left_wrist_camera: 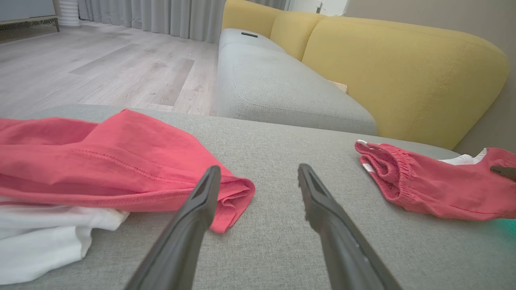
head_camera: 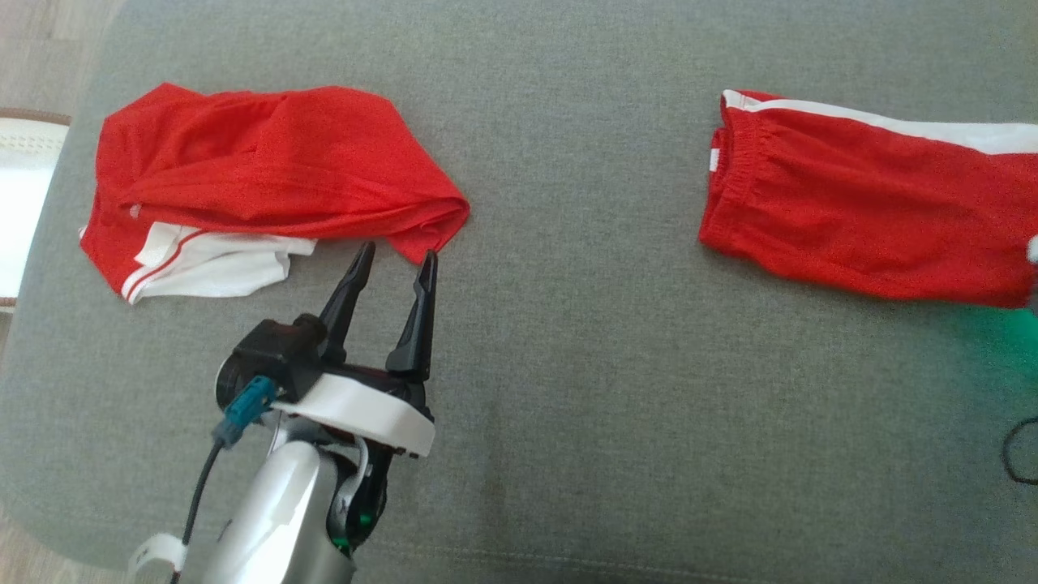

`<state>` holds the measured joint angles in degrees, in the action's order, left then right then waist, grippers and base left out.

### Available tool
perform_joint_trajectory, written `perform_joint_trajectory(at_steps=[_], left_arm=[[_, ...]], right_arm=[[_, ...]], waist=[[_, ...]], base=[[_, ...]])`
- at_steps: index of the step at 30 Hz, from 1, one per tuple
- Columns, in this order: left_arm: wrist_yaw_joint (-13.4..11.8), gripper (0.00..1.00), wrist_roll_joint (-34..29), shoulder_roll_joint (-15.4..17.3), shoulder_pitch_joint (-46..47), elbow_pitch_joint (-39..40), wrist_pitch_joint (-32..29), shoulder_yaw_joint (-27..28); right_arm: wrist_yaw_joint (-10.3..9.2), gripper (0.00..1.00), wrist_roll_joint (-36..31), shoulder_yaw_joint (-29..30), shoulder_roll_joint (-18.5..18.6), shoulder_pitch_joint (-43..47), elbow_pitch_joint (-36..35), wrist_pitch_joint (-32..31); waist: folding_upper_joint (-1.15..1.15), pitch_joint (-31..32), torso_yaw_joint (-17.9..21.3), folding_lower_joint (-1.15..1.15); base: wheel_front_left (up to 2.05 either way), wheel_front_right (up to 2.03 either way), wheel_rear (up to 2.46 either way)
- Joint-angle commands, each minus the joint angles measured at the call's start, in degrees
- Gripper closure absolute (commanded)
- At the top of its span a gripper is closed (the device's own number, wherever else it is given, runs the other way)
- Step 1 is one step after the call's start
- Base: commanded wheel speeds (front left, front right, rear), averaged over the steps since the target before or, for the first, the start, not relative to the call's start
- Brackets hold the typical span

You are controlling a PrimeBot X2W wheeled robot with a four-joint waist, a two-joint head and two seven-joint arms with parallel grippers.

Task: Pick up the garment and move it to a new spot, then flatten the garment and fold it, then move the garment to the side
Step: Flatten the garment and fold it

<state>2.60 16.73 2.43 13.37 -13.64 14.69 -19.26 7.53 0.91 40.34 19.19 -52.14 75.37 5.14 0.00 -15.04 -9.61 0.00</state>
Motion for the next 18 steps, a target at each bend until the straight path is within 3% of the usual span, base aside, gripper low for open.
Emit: perform_joint_trajectory(at_steps=[1, 9, 13, 18], left_arm=[[0.1, 0.0, -0.3, 0.44, 0.73, 1.49, 0.3, 2.27], [0.16, 0.0, -0.72, 0.44, -0.69, 1.06, 0.3, 2.72], [0.17, 0.0, -0.47, 0.44, -1.89, 0.8, 0.3, 3.13], [0.19, 0.0, -0.68, 0.44, -3.08, 0.76, 0.3, 3.57]], right_arm=[[-0.04, 1.0, -1.26, -0.66, -1.08, -1.61, -1.85, 1.09], [-0.04, 1.0, -2.93, -6.14, -9.35, -3.2, -3.48, 5.47], [-0.04, 1.0, -0.69, -11.07, -13.7, -3.8, -3.5, 6.33], [-0.04, 1.0, 3.41, -19.1, -16.04, -3.24, -3.26, 6.33]], waist=[[0.0, 0.46, -0.03, 0.0], [0.0, 4.1, -0.52, 0.0], [0.0, 5.92, -0.79, 0.0], [0.0, 6.95, -1.47, 0.0]], base=[[0.0, 0.0, 0.0], [0.0, 0.0, 0.0], [0.0, 0.0, 0.0], [0.0, 0.0, 0.0]])
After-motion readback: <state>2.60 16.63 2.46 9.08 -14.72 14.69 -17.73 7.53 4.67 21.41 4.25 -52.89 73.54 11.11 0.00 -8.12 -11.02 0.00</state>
